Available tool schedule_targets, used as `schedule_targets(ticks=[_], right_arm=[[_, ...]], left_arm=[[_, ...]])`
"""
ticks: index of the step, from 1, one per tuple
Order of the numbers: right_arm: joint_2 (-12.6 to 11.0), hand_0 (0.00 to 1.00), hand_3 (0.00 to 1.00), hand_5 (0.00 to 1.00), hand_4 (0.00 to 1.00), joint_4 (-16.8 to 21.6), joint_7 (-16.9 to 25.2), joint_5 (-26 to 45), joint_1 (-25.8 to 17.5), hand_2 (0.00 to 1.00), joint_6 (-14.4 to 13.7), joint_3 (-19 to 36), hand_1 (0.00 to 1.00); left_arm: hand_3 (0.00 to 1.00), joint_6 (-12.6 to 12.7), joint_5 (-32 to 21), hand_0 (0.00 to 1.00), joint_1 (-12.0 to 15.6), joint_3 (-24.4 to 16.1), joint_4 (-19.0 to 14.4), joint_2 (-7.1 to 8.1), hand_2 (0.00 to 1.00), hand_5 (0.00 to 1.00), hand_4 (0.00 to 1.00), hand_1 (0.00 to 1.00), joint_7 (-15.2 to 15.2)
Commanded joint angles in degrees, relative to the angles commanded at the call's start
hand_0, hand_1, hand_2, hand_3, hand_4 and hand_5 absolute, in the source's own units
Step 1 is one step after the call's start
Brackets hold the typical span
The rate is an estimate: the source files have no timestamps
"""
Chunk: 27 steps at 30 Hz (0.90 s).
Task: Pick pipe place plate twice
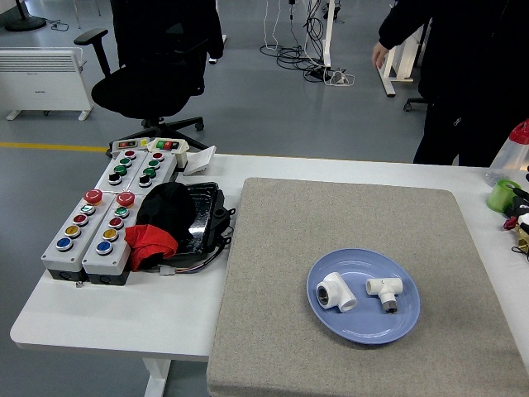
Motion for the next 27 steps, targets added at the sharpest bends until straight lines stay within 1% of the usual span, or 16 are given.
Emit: schedule_targets(ticks=[1,6,7,8,12,13,14,17,22,27], right_arm=[[0.3,0.855,0.814,0.417,0.538,0.0,0.1,2.2,-0.8,0.901,0.1,0.9,0.834],[2.1,0.855,0.814,0.417,0.538,0.1,-0.1,13.7,-4.4,0.901,0.7,4.2,0.834],[2.4,0.845,0.797,0.481,0.529,0.1,-0.3,15.9,-4.9,0.882,0.9,4.6,0.815],[2.6,0.845,0.797,0.481,0.529,0.1,-0.3,17.2,-5.4,0.882,1.0,4.8,0.815],[3.6,0.845,0.797,0.481,0.529,0.3,-0.4,18.0,-6.9,0.882,1.2,5.5,0.815],[3.6,0.837,0.791,0.509,0.525,0.3,-0.4,18.1,-7.0,0.866,1.2,5.5,0.797],[3.8,0.837,0.791,0.509,0.525,0.2,-0.6,17.9,-7.4,0.866,1.5,5.4,0.797],[4.2,0.837,0.791,0.509,0.525,0.0,-1.1,17.3,-7.9,0.866,1.9,5.0,0.797],[5.0,0.841,0.795,0.517,0.522,-0.3,-1.1,16.6,-8.3,0.864,1.9,4.7,0.798],[5.3,0.860,0.800,0.531,0.517,-0.4,-1.0,13.4,-8.8,0.869,1.2,4.4,0.806]], left_arm=[[0.550,0.1,-0.3,0.648,0.0,0.2,0.0,0.00,0.637,0.998,0.381,0.628,-0.1],[0.550,0.6,-1.8,0.648,-0.1,1.0,0.1,0.04,0.637,0.998,0.381,0.628,-0.3],[0.550,0.8,-2.0,0.648,-0.1,1.1,0.2,0.05,0.637,0.998,0.382,0.629,-0.4],[0.550,0.8,-2.1,0.648,-0.2,1.2,0.2,0.07,0.637,0.998,0.382,0.629,-0.4],[0.550,0.9,-2.4,0.648,-0.3,1.3,0.3,0.15,0.637,0.998,0.382,0.629,-0.7],[0.550,1.0,-2.4,0.648,-0.3,1.3,0.3,0.16,0.638,0.998,0.382,0.629,-0.7],[0.550,1.0,-2.5,0.648,-0.3,1.4,0.4,0.19,0.638,0.998,0.382,0.629,-0.8],[0.550,1.0,-2.6,0.648,-0.4,1.4,0.4,0.18,0.638,0.998,0.382,0.629,-0.9],[0.550,1.0,-2.6,0.648,-0.4,1.4,0.4,0.13,0.638,0.998,0.383,0.629,-0.9],[0.550,0.9,-2.5,0.648,-0.2,1.5,0.4,0.15,0.638,0.998,0.383,0.629,-0.9]])
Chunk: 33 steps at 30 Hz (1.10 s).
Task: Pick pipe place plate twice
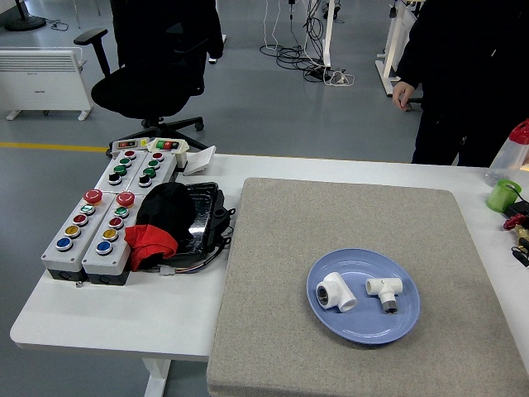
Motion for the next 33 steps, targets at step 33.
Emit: schedule_targets(ticks=[33], right_arm=[[2.1,0.888,0.830,0.577,0.526,-0.8,-0.6,-2.5,-1.2,0.887,-2.1,1.9,0.826]], left_arm=[[0.551,-0.1,0.7,0.648,-0.4,-0.7,0.1,0.43,0.638,0.998,0.385,0.630,-0.1]])
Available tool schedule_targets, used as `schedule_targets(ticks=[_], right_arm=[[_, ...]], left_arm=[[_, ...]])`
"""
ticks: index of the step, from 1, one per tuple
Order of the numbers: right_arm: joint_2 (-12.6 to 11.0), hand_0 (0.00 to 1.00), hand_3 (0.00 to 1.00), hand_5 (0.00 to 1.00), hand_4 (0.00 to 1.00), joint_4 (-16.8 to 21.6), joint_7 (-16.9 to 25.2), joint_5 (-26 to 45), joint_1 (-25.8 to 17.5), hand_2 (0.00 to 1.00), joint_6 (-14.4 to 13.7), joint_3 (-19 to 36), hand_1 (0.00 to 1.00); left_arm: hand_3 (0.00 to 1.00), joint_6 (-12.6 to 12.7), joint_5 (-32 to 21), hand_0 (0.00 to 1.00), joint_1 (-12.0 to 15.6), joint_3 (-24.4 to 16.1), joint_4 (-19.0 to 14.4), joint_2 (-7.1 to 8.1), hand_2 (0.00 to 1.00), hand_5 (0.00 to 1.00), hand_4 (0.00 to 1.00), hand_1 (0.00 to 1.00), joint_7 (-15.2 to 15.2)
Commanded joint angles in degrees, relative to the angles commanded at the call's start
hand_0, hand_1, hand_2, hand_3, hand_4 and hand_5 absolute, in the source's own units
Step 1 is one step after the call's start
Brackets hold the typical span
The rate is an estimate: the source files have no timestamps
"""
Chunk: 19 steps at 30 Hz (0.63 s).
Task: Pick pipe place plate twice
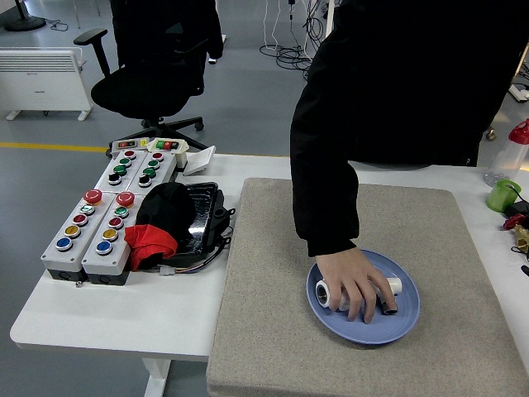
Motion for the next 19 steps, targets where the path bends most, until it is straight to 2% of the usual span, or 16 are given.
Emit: schedule_targets(ticks=[19], right_arm=[[0.3,0.885,0.834,0.579,0.527,-0.1,-1.1,-0.3,0.3,0.889,-0.4,0.3,0.823]], left_arm=[[0.552,0.2,-0.3,0.648,-0.5,0.2,0.1,-0.03,0.638,0.998,0.386,0.630,-0.3]])
